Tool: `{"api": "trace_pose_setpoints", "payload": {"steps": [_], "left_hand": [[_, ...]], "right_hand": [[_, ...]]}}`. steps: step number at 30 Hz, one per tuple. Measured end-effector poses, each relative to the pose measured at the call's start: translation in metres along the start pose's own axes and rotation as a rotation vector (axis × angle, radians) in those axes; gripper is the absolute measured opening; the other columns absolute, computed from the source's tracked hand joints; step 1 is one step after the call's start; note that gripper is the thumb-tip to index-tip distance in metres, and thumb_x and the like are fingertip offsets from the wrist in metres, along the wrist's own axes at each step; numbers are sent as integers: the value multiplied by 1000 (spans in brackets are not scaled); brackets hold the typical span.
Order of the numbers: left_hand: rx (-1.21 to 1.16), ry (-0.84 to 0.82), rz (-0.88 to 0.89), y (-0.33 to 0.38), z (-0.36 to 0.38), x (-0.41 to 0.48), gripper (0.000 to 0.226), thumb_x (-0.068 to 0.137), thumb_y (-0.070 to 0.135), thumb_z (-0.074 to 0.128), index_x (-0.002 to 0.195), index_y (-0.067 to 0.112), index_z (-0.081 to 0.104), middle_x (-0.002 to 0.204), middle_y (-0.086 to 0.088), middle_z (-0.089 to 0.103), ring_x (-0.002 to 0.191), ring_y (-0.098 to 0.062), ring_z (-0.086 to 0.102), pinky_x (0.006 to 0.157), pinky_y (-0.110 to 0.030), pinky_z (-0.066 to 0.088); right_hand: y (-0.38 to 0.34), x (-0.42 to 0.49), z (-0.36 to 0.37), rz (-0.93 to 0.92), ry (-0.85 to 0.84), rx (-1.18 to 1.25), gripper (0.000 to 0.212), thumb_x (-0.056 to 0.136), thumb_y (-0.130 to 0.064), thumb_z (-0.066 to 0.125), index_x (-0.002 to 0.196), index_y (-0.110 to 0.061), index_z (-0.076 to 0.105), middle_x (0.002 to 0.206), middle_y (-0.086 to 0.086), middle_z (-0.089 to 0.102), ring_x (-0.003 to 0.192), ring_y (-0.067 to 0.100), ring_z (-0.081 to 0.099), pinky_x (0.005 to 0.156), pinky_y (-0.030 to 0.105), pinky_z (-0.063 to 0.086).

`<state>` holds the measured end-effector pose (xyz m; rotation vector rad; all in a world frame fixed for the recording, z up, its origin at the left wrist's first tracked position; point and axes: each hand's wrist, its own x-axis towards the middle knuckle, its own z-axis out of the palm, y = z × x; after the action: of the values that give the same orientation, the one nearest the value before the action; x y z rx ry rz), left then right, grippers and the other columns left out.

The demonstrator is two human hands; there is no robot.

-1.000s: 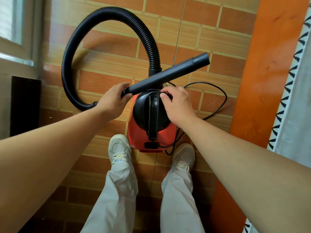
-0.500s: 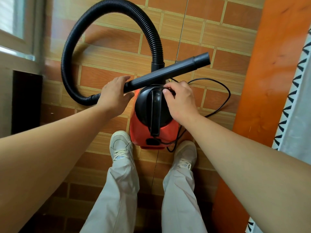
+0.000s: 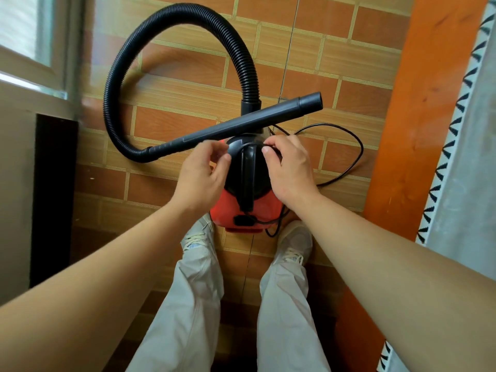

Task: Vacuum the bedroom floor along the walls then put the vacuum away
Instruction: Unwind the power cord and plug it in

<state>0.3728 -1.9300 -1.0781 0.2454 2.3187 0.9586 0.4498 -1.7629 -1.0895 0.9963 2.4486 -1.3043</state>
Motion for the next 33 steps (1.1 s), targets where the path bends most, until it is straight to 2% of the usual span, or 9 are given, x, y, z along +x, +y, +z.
{"api": "trace_pose_setpoints", "payload": {"steps": [2, 7, 10, 13, 17, 21, 23, 28, 33], "left_hand": [[-44, -74, -15, 6, 4, -17, 28, 104, 28, 57, 131, 18, 62, 120, 8, 67, 110, -6, 63, 96, -28, 53], [-47, -209, -4, 12, 14, -43, 49, 102, 17, 61, 149, 20, 48, 135, 6, 62, 123, -4, 59, 94, -4, 44], [-36, -132, -83, 12, 16, -43, 39, 100, 19, 65, 138, 20, 56, 120, 6, 66, 111, -6, 64, 94, -21, 53], [22, -118, -121, 11, 16, -46, 25, 99, 20, 67, 123, 22, 60, 104, 8, 67, 96, -5, 65, 81, -19, 54], [37, -118, -115, 18, 17, -59, 13, 99, 18, 66, 110, 23, 60, 99, 9, 66, 94, -8, 65, 77, -21, 54], [-20, -141, -119, 29, 23, -75, 13, 100, 17, 62, 111, 25, 60, 99, 6, 69, 92, -12, 68, 82, -38, 62], [-38, -167, -159, 30, 29, -81, 13, 100, 18, 62, 110, 27, 61, 98, 3, 71, 91, -17, 71, 81, -44, 63], [-66, -201, -224, 37, 48, -84, 12, 102, 11, 58, 112, 18, 61, 100, -3, 70, 90, -18, 71, 66, -17, 57], [-51, -263, -239, 39, 61, -81, 12, 104, 13, 56, 113, 20, 60, 101, 1, 69, 90, -15, 72, 78, -34, 64]], "right_hand": [[1, -13, -6, -1, 0, 11, 20, 104, -26, 52, 116, -20, 68, 110, -4, 53, 104, 13, 51, 84, 27, 40], [19, -37, -21, -30, -80, -8, 21, 104, -25, 54, 118, -21, 69, 112, -2, 59, 110, 17, 54, 92, 30, 42], [28, -39, -26, -20, -117, -41, 20, 103, -26, 55, 117, -23, 70, 114, -3, 61, 113, 16, 52, 96, 30, 39], [30, -38, -27, 22, -123, -36, 24, 103, -23, 55, 124, -23, 67, 119, -3, 61, 117, 16, 53, 97, 28, 39], [39, -36, -25, 269, -61, 36, 38, 105, -20, 51, 142, -22, 53, 138, 0, 52, 124, 17, 52, 102, 31, 43], [64, -47, -28, 802, 28, 281, 45, 103, -6, 42, 146, -19, 49, 141, 8, 53, 113, 27, 54, 94, 37, 49], [76, -60, -28, 952, -36, 409, 47, 102, -4, 41, 147, -16, 49, 145, 12, 51, 121, 32, 54, 103, 46, 50], [91, -87, -5, 971, -181, 416, 52, 102, -15, 51, 153, -25, 44, 153, 7, 46, 132, 30, 49, 107, 52, 48], [104, -95, 12, 1113, -163, 589, 55, 100, -11, 60, 152, -16, 40, 126, 10, 60, 106, 26, 61, 92, 45, 59]]}}
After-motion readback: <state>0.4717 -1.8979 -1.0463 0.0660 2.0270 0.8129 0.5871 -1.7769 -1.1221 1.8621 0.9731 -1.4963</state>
